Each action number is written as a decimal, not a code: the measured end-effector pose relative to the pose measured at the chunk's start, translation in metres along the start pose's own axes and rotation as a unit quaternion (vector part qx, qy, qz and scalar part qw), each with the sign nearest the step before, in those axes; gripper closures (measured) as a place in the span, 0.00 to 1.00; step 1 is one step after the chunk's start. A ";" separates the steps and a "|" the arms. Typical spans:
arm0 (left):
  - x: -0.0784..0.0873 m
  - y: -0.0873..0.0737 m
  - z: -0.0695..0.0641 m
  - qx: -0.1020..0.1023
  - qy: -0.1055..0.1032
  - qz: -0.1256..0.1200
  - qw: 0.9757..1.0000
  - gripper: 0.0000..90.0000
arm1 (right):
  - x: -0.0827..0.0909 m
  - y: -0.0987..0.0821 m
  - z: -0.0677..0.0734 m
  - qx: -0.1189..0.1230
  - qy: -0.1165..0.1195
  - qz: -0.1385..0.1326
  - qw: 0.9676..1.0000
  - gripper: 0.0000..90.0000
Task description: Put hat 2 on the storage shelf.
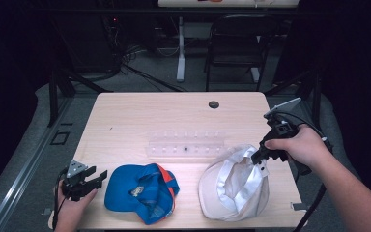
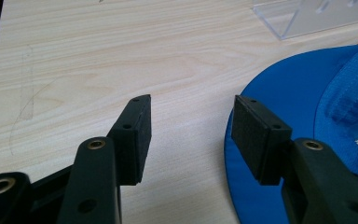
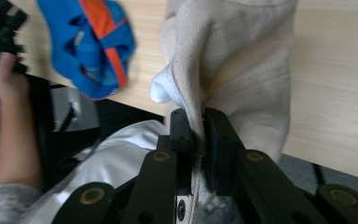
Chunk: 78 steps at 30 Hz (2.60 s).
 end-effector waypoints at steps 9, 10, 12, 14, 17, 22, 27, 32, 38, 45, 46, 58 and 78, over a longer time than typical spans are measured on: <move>0.000 0.000 0.000 0.000 0.000 -0.001 1.000 0.53 | 0.004 0.001 0.015 -0.005 0.086 -0.010 0.996 0.92; 0.000 0.000 0.000 0.000 0.000 -0.001 1.000 0.53 | 0.005 0.001 0.017 -0.005 0.094 -0.011 0.995 0.92; 0.000 0.000 0.000 0.001 0.001 -0.002 1.000 0.53 | 0.006 0.001 0.020 -0.006 0.102 -0.014 0.995 0.92; 0.000 0.000 0.000 0.000 0.000 -0.001 1.000 0.54 | 0.008 0.002 0.023 -0.004 0.109 -0.017 0.994 0.92; 0.000 0.000 0.000 0.001 0.000 -0.002 1.000 0.53 | 0.011 0.003 0.026 0.000 0.116 -0.025 0.993 0.92; 0.001 0.000 0.000 -0.001 0.000 -0.001 1.000 0.53 | 0.020 0.007 0.033 -0.007 0.135 -0.047 0.990 0.92; 0.001 0.001 -0.001 0.000 0.000 -0.003 1.000 0.53 | 0.029 0.014 0.037 -0.013 0.160 -0.063 0.985 0.92; 0.001 0.000 -0.001 -0.004 0.000 0.002 1.000 0.53 | 0.034 0.021 0.041 -0.009 0.186 -0.076 0.980 0.91; 0.001 0.001 -0.001 -0.002 0.001 -0.004 1.000 0.54 | 0.039 0.031 0.051 -0.012 0.214 -0.089 0.973 0.91; 0.001 0.001 0.000 -0.003 0.001 -0.003 1.000 0.54 | 0.042 0.041 0.064 -0.014 0.249 -0.106 0.963 0.91; 0.001 0.001 0.000 -0.003 0.001 -0.003 1.000 0.54 | 0.042 0.044 0.066 -0.014 0.253 -0.111 0.961 0.91; 0.000 0.001 -0.001 -0.002 -0.003 -0.005 1.000 0.53 | 0.042 0.064 0.084 -0.020 0.289 -0.130 0.948 0.91; 0.000 0.002 -0.002 -0.003 -0.011 -0.005 1.000 0.53 | 0.035 0.107 0.127 -0.025 0.303 -0.153 0.940 0.91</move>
Point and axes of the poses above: each handheld gripper's, and its own axes: x roughly backward along the jaws, y roughly out of its top, z roughly to its left, the point moved 9 cm from there along -x, roughly forward along the jaws, and after that the axes turned 2 degrees about y, right-handed, at the moved point
